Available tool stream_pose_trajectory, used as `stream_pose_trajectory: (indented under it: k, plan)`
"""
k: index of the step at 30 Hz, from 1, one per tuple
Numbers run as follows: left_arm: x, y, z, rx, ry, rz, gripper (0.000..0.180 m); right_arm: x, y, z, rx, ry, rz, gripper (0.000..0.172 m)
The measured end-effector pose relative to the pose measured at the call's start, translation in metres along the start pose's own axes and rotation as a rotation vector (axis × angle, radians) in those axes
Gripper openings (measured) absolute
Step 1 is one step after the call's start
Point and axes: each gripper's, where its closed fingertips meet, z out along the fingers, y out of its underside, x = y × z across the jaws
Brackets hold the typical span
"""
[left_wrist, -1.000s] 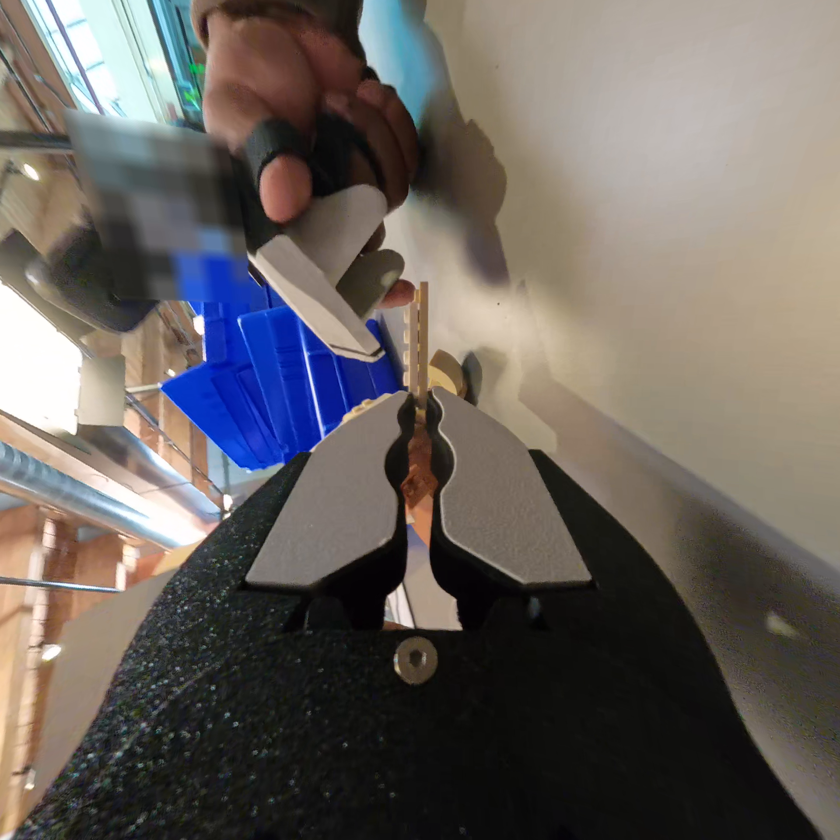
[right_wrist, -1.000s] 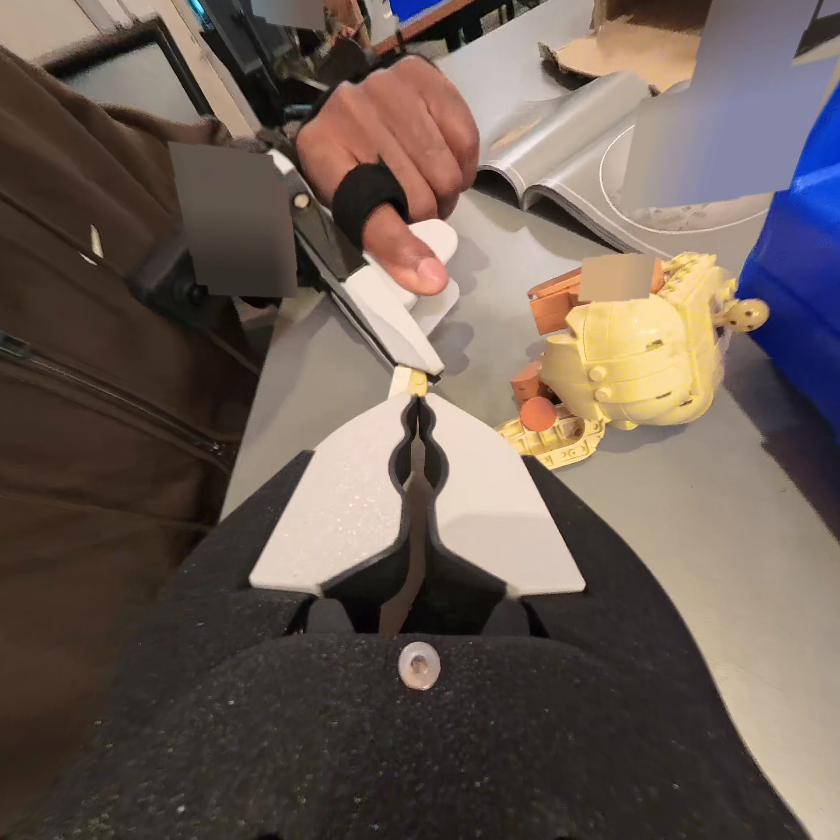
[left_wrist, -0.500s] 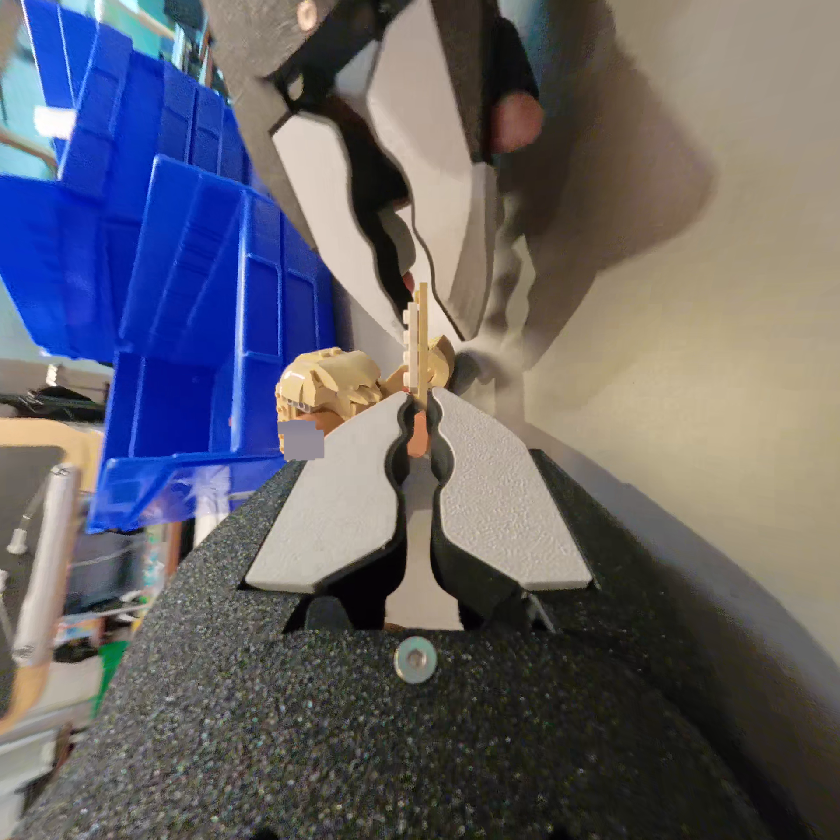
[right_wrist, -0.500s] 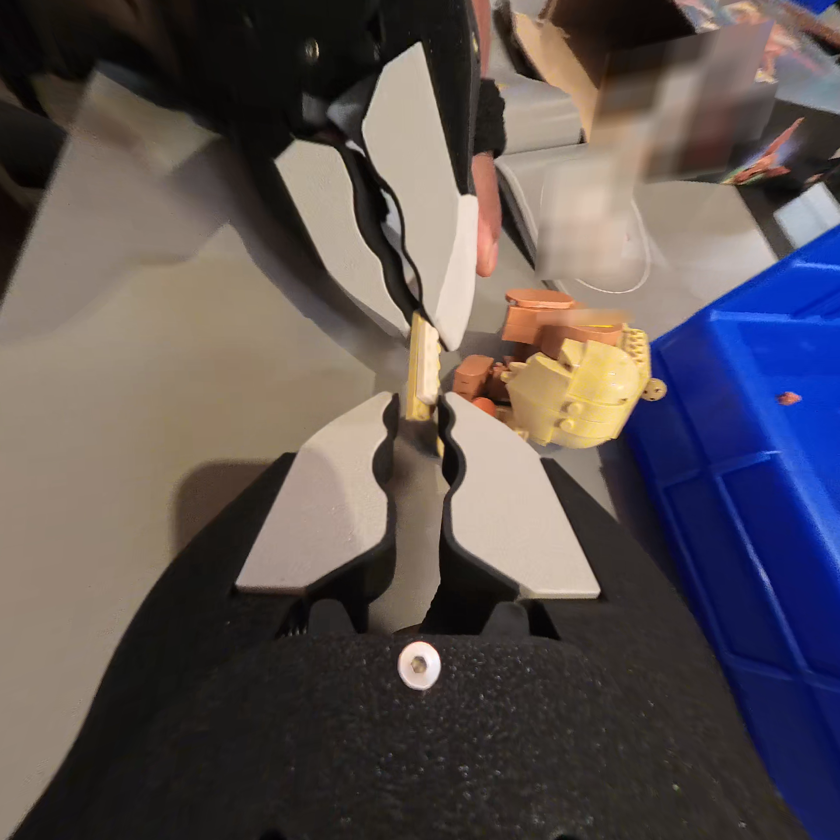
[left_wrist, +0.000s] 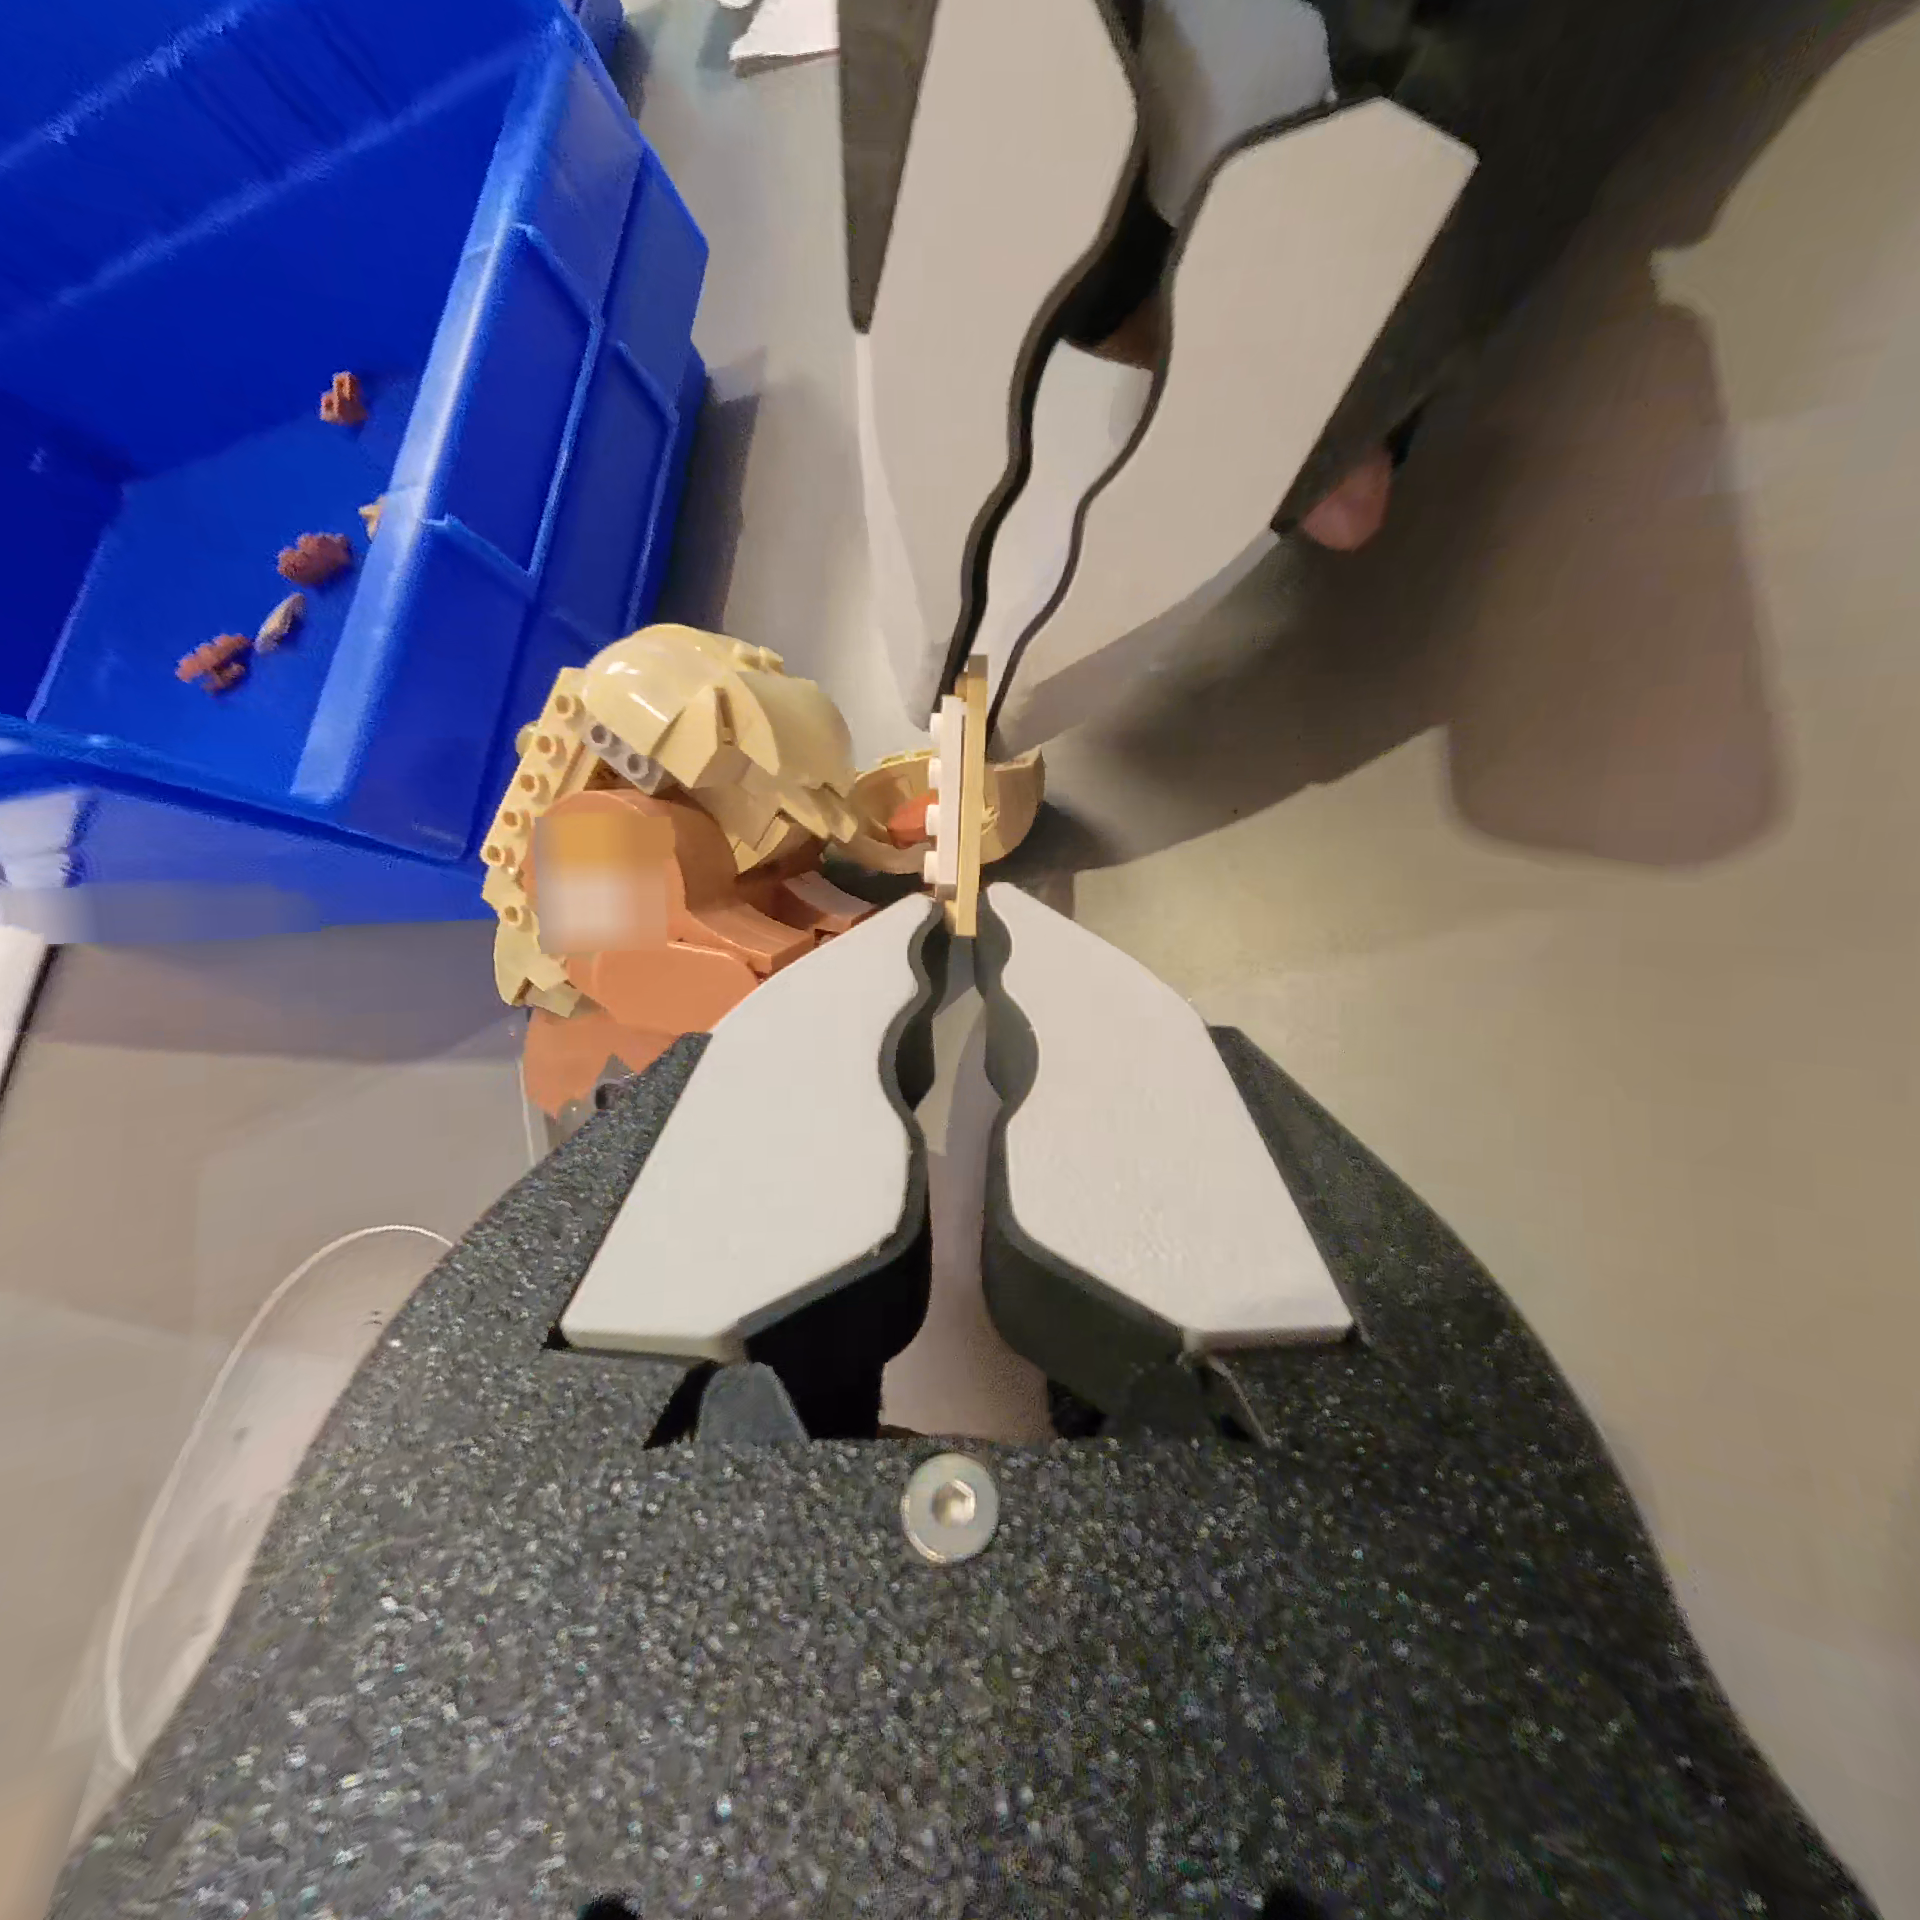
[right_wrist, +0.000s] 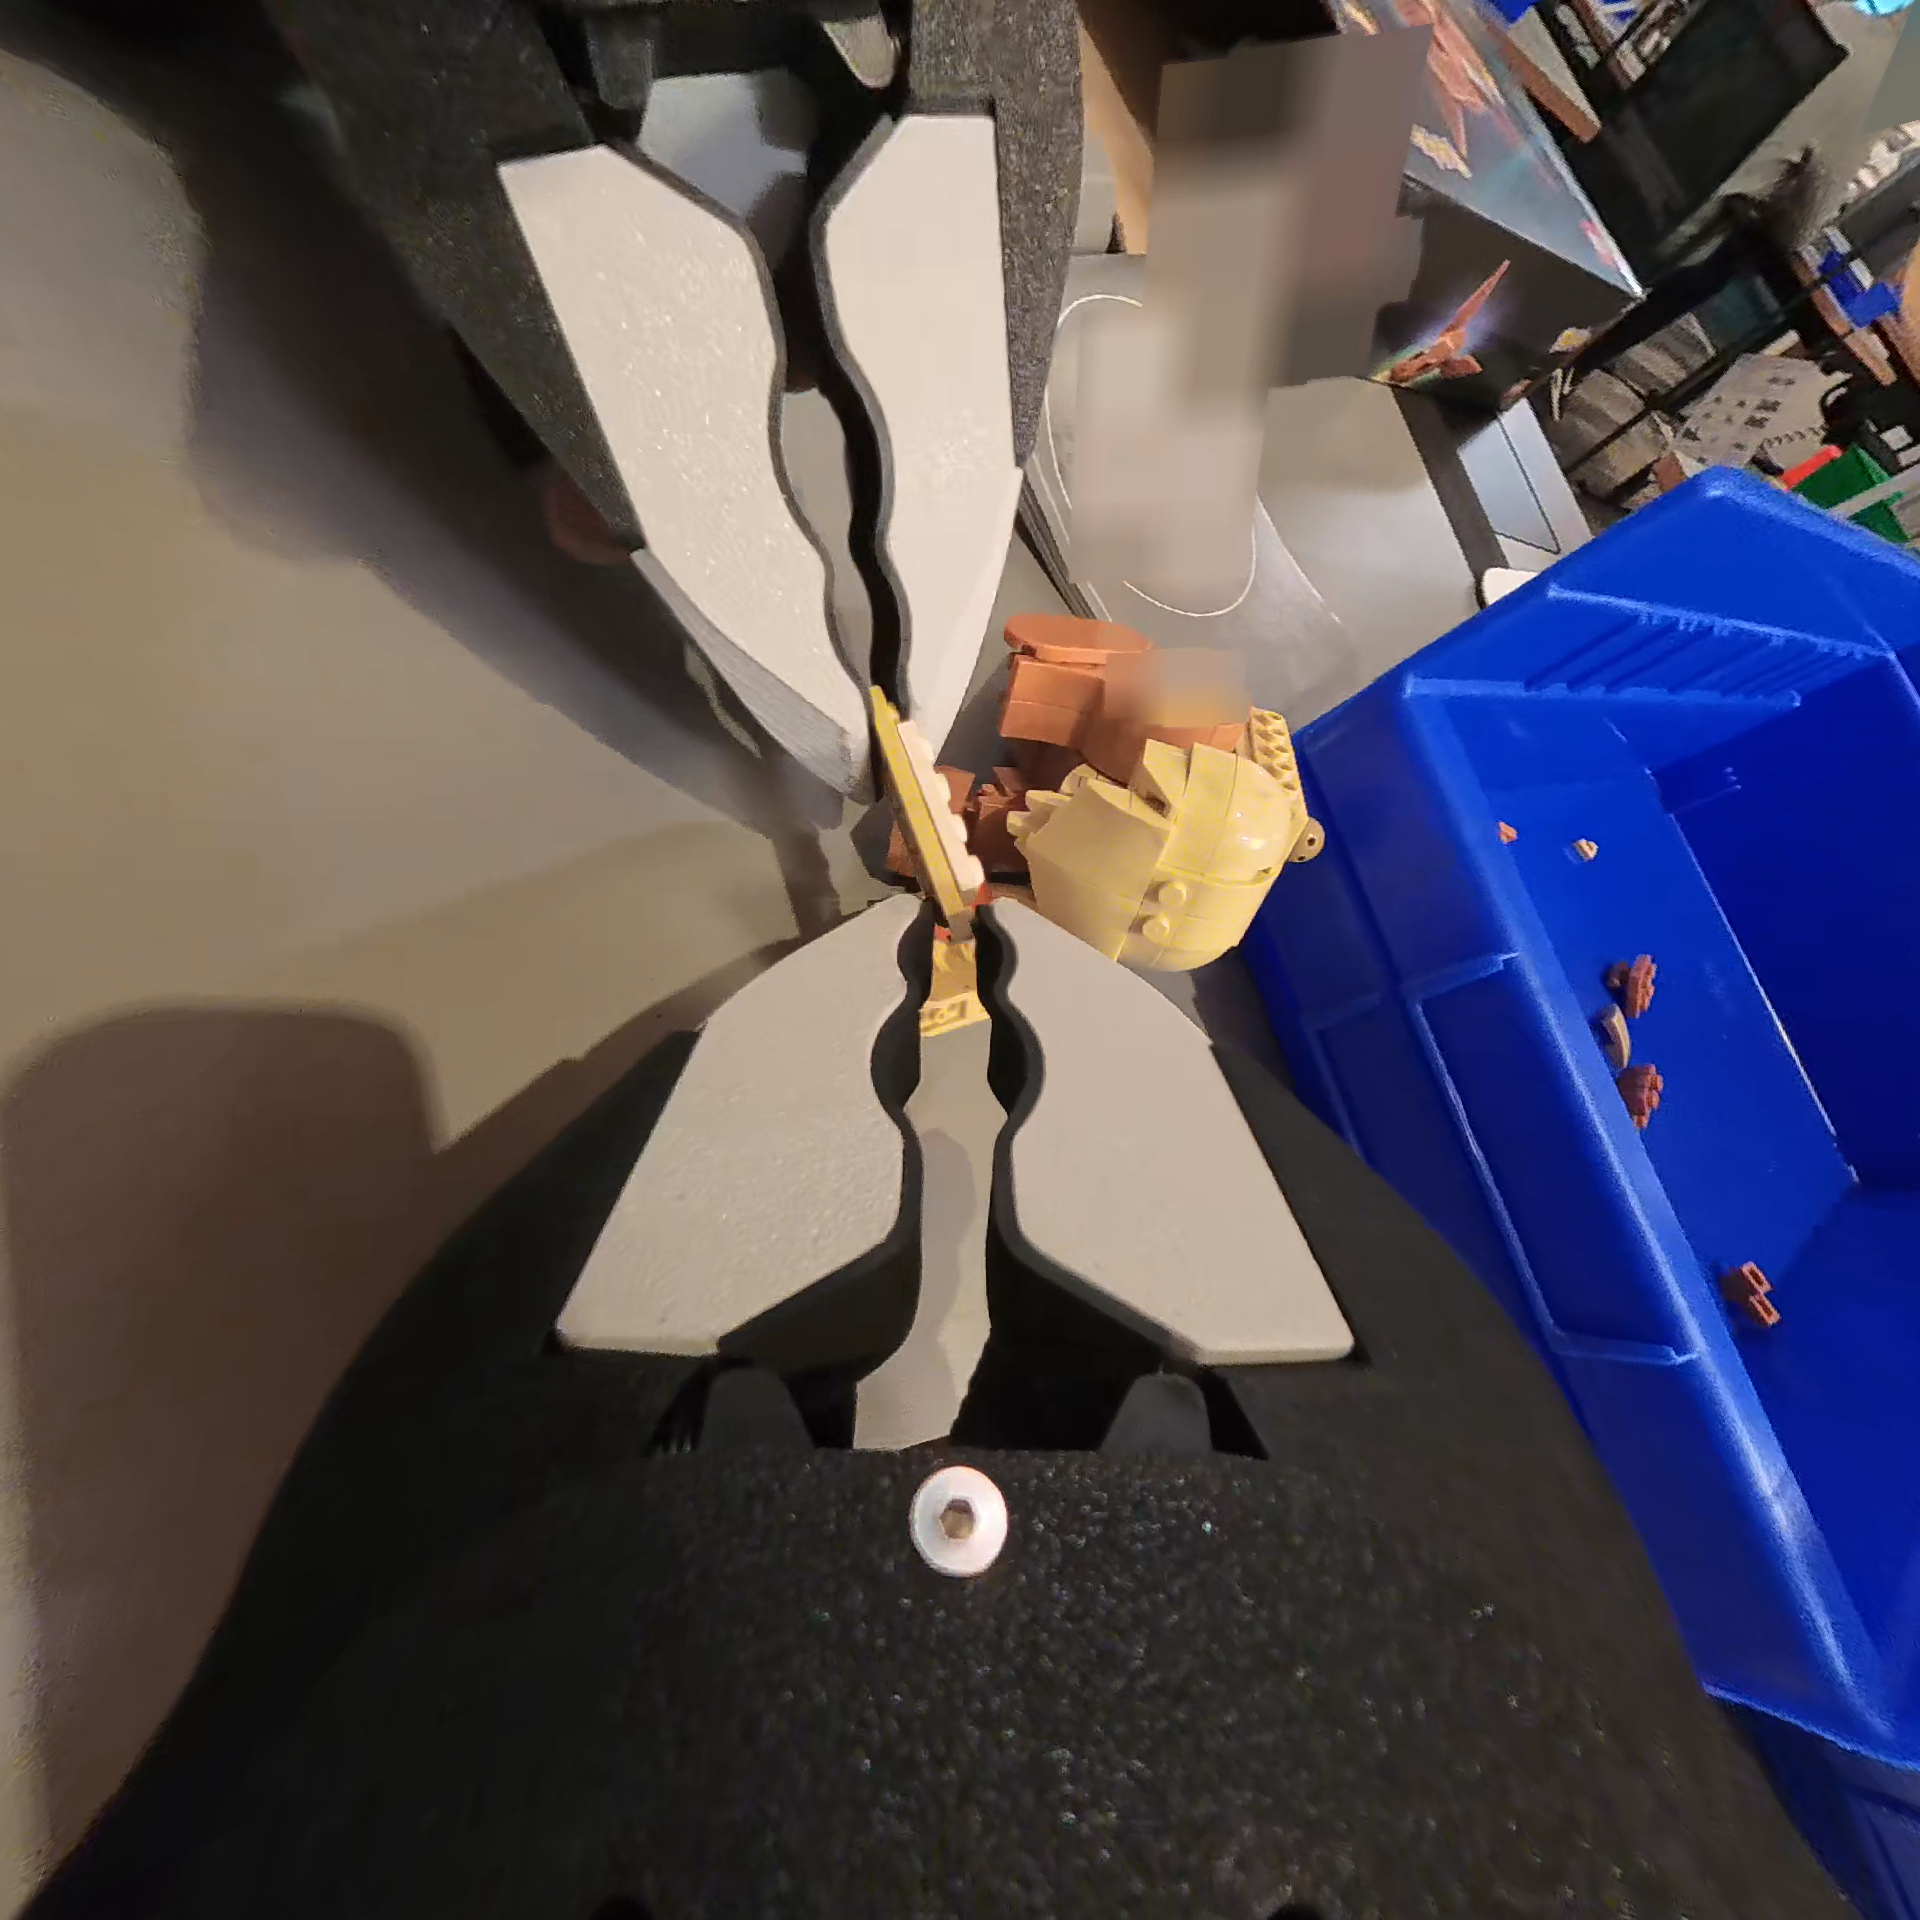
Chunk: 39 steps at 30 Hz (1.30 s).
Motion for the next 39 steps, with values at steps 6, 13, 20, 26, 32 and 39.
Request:
stream_pose_trajectory:
  k: [6,13,20,26,32,39]
  plan:
    - [0.000,-0.002,0.002,0.006,0.008,-0.164,0.005,0.005,0.001,-0.002,-0.024,0.057,0.000,0.007]
    - [-0.004,-0.004,0.000,0.047,0.029,-0.303,0.006,0.006,-0.001,-0.003,-0.014,0.066,0.023,0.006]
    - [-0.008,-0.019,-0.013,0.191,0.243,-0.588,0.014,0.013,-0.011,-0.007,0.068,0.109,0.021,0.005]
    - [-0.007,-0.037,-0.021,0.332,0.389,-0.742,0.027,0.018,-0.024,-0.013,0.161,0.159,-0.018,0.005]
    - [-0.009,-0.048,-0.029,0.434,0.431,-0.763,0.021,0.015,-0.034,-0.017,0.217,0.184,-0.077,0.005]
    - [-0.008,-0.048,-0.030,0.444,0.427,-0.725,0.017,0.013,-0.036,-0.018,0.233,0.176,-0.086,0.005]
